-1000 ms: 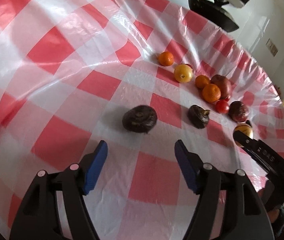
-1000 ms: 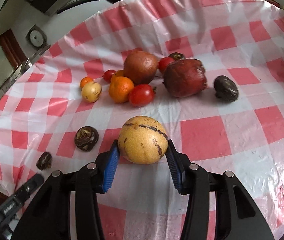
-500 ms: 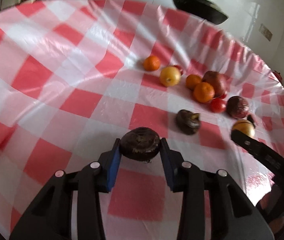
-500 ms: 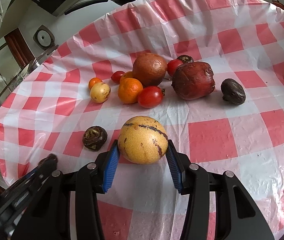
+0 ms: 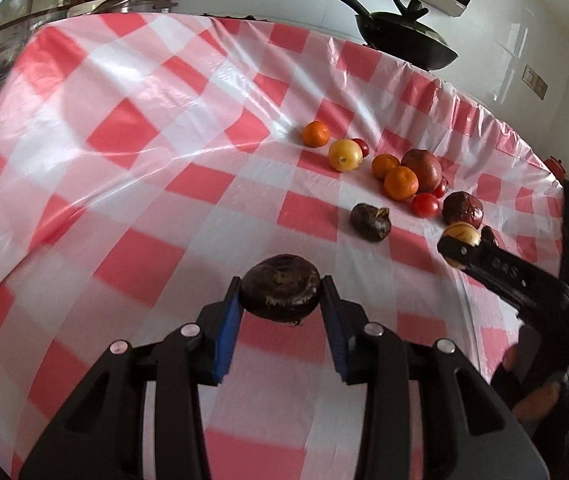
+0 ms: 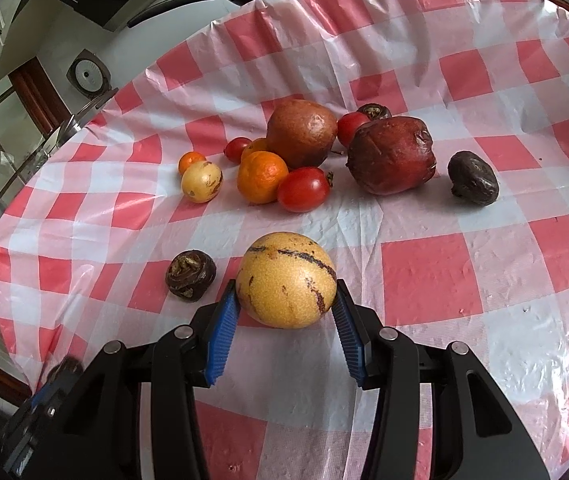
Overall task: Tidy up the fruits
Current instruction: 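Carry the mangosteen and striped fruit in both tools over the white bin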
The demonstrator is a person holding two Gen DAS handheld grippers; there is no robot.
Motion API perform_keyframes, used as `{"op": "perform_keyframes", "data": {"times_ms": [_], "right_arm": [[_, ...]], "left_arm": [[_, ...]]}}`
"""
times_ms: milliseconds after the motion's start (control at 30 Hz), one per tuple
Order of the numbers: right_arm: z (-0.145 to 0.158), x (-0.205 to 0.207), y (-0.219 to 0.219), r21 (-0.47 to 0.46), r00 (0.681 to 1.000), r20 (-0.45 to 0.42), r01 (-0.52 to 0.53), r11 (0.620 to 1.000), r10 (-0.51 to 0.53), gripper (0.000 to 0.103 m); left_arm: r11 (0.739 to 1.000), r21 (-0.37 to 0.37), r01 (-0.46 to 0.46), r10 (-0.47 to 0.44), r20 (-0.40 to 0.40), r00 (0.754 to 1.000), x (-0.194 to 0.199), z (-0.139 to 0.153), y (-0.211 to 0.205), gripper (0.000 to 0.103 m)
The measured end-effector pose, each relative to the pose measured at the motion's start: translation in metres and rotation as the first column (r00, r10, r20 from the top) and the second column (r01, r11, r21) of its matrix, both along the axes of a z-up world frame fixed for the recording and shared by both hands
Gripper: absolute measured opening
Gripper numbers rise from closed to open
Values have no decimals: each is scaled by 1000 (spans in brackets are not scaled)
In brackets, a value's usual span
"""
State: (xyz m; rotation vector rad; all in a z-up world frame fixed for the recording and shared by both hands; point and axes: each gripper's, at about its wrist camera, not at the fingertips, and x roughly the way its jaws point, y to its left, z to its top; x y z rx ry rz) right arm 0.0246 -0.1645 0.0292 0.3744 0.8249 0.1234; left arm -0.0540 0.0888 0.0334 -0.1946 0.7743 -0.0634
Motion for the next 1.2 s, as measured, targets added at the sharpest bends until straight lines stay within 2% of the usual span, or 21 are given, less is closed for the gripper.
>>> {"op": "perform_keyframes", "data": {"times_ms": [200, 300, 367, 533, 767, 900, 1200], "right_arm": [[2, -4, 1, 21, 999, 0, -39, 999, 39, 47], [4, -24, -1, 60, 1000, -13, 5, 998, -4, 47], [4, -41, 6, 74, 1000, -12, -10, 997, 10, 47], [6, -91, 32, 51, 998, -3, -65, 997, 65, 47], [16, -137, 82, -21, 977, 28, -212, 977, 212, 47], [24, -165, 114, -35, 949, 54, -308, 951, 309, 47], [38, -220, 193, -124, 836, 88, -531, 838, 542, 47]], "left_arm": [[999, 28, -16, 16, -3, 1000, -45, 7, 14, 39], [999, 42, -23, 23, 6, 1000, -72, 11, 25, 39], [998, 50, -26, 25, 6, 1000, -83, 11, 32, 39], [997, 60, -43, 43, -1, 999, -119, 6, 58, 39], [993, 63, -97, 96, 15, 995, -167, 0, 96, 39], [988, 58, -140, 139, 29, 990, -194, 0, 121, 39], [969, 88, -230, 226, 50, 973, -250, -5, 164, 39]]}}
